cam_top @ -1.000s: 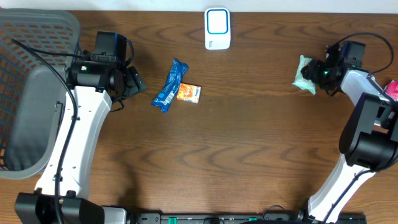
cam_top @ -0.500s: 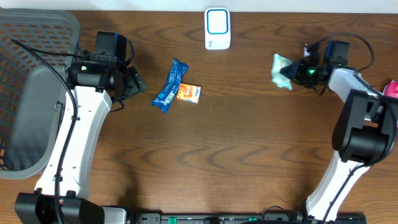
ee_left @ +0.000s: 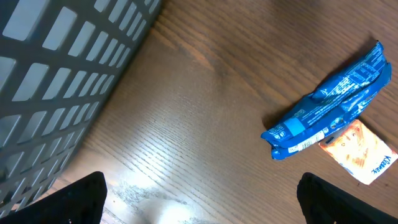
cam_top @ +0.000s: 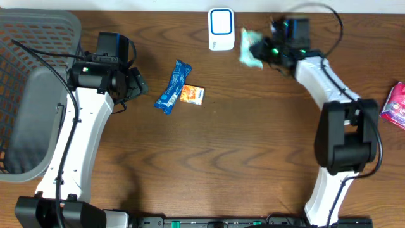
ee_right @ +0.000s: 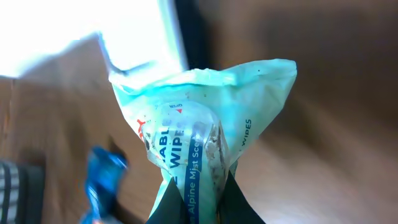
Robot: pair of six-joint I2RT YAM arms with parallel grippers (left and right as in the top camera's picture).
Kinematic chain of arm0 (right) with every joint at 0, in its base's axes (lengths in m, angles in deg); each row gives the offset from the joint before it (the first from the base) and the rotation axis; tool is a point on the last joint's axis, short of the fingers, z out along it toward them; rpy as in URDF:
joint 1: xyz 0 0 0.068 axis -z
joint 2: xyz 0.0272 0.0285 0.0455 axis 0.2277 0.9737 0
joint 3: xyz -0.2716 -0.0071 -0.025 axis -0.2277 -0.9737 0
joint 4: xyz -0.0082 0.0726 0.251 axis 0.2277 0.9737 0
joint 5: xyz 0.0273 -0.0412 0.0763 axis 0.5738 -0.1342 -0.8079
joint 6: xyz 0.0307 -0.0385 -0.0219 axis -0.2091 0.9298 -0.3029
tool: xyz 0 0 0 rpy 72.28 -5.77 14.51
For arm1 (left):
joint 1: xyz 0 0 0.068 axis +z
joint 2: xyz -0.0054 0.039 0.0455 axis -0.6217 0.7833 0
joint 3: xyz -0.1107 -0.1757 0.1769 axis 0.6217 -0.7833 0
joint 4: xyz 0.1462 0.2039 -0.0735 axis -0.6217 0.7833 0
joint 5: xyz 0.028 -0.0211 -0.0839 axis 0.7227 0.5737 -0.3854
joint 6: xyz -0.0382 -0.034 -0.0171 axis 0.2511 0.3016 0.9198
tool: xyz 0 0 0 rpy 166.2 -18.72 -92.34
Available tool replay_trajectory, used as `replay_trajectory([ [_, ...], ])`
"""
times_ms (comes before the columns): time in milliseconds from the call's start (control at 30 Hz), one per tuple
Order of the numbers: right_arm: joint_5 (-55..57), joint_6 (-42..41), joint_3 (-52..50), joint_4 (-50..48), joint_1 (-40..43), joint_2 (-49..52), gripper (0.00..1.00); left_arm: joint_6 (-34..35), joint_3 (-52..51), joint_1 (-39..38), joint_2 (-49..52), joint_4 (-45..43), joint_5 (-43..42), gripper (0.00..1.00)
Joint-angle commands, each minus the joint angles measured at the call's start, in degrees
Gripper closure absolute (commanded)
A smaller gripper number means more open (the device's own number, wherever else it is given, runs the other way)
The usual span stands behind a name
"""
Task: Scan the item barcode
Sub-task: 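Lift the wipes pack and hold it before the scanner window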
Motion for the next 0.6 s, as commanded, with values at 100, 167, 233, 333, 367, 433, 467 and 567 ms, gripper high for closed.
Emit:
replay_trajectory([
  [100,22.1,-4.3,1.7,-6.6,-8.2,-1.3,0.99,0.3,-0.2,0.0,-0.3,0.3,1.1,0.02],
  [167,23.7,-6.2,1.7,-10.1,-9.6,-0.5,0.99,0.3,-0.2,0.0,-0.3,0.3,1.1,0.02],
  [233,24.0,-8.3,1.8,-13.7,-10.2,0.3,0.99,0.3,-0.2,0.0,-0.3,0.3,1.1,0.02],
  [333,24.0,-10.1,3.6,-15.3,-10.2,1.7,0.99,0.3,-0.2,0.0,-0.3,0.3,1.1,0.02],
  [367,24.0,-10.1,4.5,-15.3,-10.1,2.5,0.99,0.3,-0.2,0.0,-0.3,0.3,1.1,0.02],
  [433,24.0,-10.0,7.3,-14.1,-9.8,3.8,0.99,0.3,-0.2,0.0,-0.3,0.3,1.1,0.02],
  [467,24.0,-10.0,9.2,-12.7,-9.6,4.7,0.99,0.3,-0.2,0.0,-0.3,0.3,1.1,0.02],
  [567,23.8,-9.9,15.4,-8.1,-9.4,7.6,0.99,0.3,-0.2,0.0,-0.3,0.3,1.1,0.02],
])
